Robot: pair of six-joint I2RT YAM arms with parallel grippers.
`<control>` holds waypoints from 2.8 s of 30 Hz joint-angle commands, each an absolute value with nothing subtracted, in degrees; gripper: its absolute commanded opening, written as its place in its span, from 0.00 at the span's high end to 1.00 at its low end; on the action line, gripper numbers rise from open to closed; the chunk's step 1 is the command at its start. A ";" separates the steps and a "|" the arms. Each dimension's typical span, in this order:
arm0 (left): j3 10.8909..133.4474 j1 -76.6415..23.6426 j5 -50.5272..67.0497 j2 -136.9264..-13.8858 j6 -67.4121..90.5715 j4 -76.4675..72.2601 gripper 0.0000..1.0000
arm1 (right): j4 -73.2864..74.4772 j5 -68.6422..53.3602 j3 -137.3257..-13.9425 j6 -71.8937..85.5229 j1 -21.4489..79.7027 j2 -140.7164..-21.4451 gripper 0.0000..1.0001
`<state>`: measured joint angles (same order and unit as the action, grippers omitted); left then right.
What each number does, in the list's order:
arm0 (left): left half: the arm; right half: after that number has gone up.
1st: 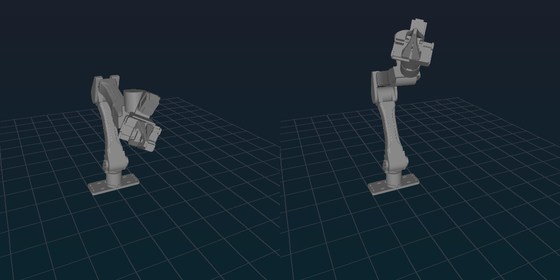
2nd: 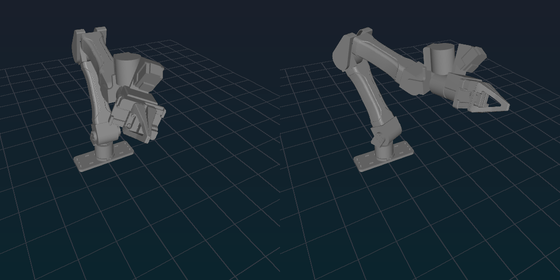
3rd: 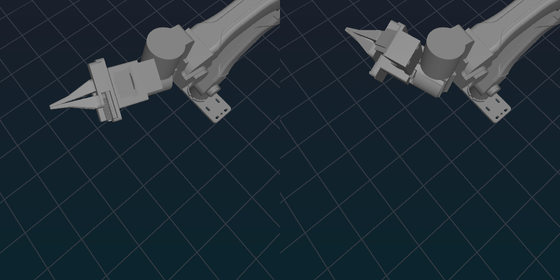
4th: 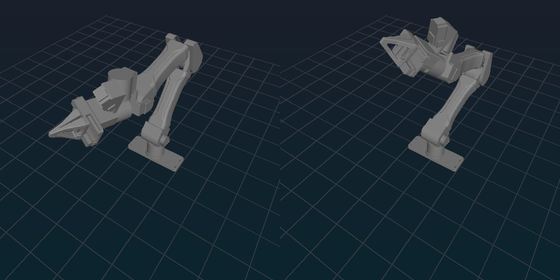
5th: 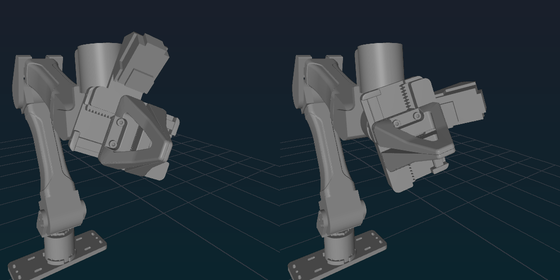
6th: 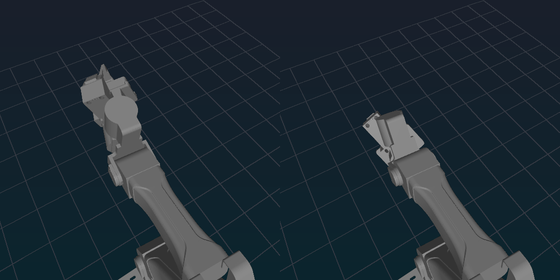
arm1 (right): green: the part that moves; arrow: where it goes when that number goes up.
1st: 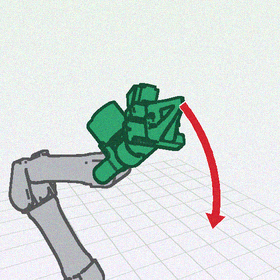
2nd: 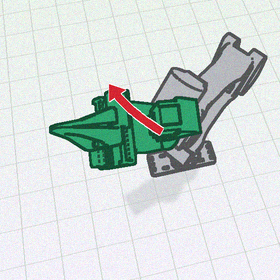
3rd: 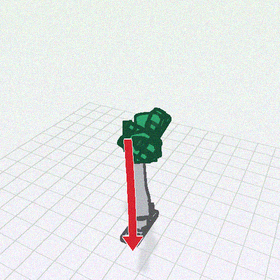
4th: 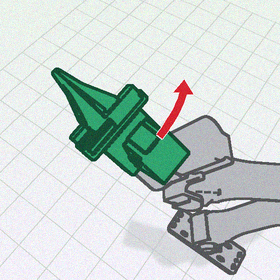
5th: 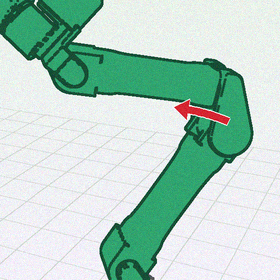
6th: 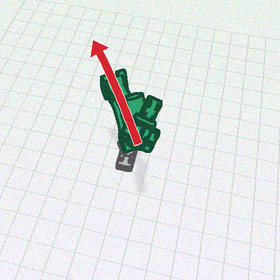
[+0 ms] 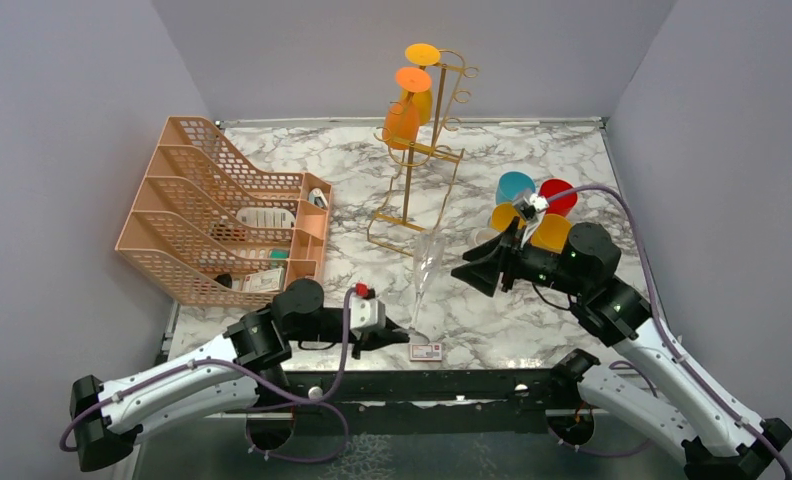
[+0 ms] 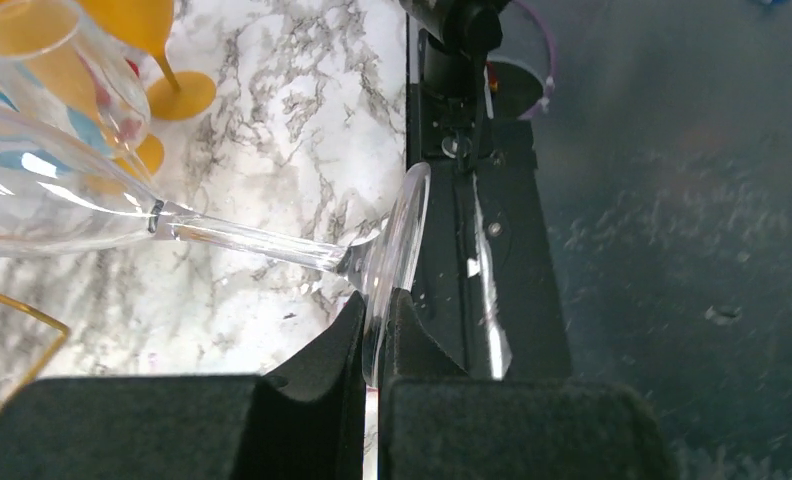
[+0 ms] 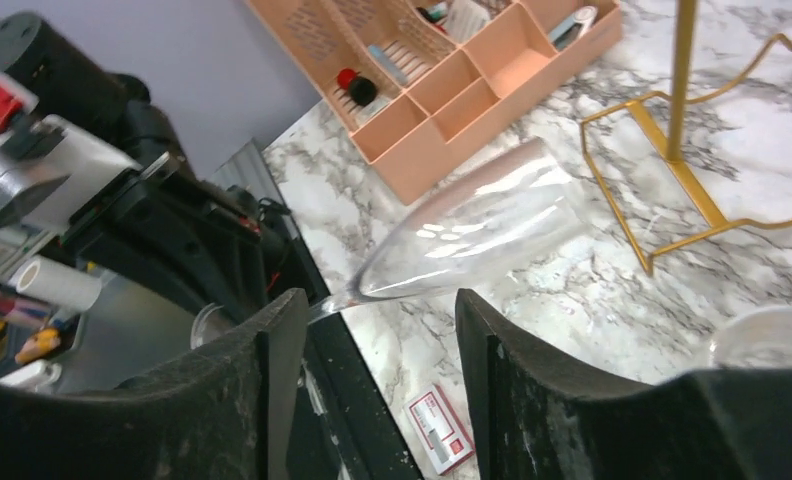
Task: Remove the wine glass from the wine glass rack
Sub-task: Place the wine glass at the center of the board.
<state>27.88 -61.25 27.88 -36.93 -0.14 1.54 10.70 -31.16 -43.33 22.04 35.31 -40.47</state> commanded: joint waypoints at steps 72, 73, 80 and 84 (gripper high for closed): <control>13.86 -61.33 22.88 -17.63 -35.95 11.25 0.90 | 33.44 -58.76 -59.81 11.64 36.30 -73.67 0.99; 13.78 -61.34 22.87 -17.52 -35.87 11.27 0.85 | 33.11 -58.41 -59.63 11.90 36.34 -73.20 0.99; 13.19 -61.34 21.46 -15.32 -34.95 11.32 0.57 | 33.67 -52.15 -60.28 13.20 36.34 -68.96 0.99; 12.88 -61.35 21.79 -14.31 -34.08 11.08 0.46 | 35.52 -48.26 -60.29 14.11 36.31 -65.40 0.99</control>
<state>12.56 -61.63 23.51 -15.90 -35.86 17.17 32.53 -55.27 -60.77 13.56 35.75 -68.82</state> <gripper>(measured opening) 0.493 0.048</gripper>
